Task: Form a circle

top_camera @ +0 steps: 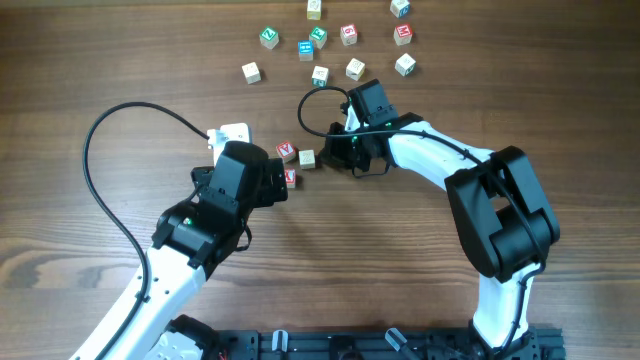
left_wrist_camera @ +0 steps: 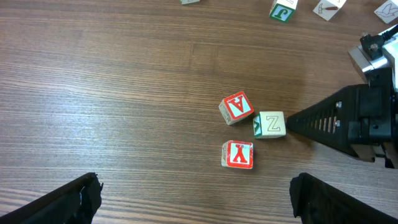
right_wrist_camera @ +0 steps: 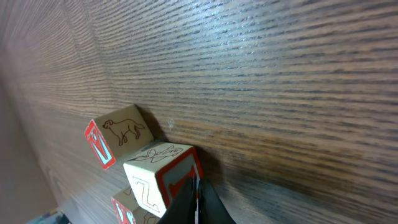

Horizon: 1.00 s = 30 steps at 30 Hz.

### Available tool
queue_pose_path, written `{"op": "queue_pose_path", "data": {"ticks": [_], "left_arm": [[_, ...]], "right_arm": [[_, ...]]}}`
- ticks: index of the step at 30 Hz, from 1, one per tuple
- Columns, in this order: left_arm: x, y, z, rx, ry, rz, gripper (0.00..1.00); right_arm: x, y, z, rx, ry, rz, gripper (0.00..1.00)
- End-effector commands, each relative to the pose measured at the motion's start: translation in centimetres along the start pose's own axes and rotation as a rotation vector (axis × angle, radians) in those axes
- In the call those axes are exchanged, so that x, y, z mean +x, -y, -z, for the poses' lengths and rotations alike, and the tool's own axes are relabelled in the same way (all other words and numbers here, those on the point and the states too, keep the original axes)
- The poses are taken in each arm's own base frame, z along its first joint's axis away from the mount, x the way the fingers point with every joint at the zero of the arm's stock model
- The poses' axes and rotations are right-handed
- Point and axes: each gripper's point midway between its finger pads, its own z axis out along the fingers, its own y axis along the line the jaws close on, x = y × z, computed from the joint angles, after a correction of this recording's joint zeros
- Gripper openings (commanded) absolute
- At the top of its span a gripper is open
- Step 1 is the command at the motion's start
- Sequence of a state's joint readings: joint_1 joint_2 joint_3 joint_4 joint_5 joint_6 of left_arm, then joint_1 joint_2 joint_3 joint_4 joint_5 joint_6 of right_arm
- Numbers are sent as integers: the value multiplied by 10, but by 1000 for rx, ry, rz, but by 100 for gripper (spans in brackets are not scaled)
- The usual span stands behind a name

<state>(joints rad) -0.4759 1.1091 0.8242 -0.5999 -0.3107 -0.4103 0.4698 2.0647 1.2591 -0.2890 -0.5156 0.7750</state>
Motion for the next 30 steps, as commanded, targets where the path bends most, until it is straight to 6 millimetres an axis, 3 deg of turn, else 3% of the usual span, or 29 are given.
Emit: {"op": "queue_pose_path", "data": {"ticks": [1, 30], "left_arm": [[-5, -3, 1, -20, 15, 21, 100], [-5, -3, 1, -20, 15, 21, 100]], "right_arm": [[4, 9, -6, 13, -17, -27, 4], [5, -4, -6, -52, -36, -5, 5]]}}
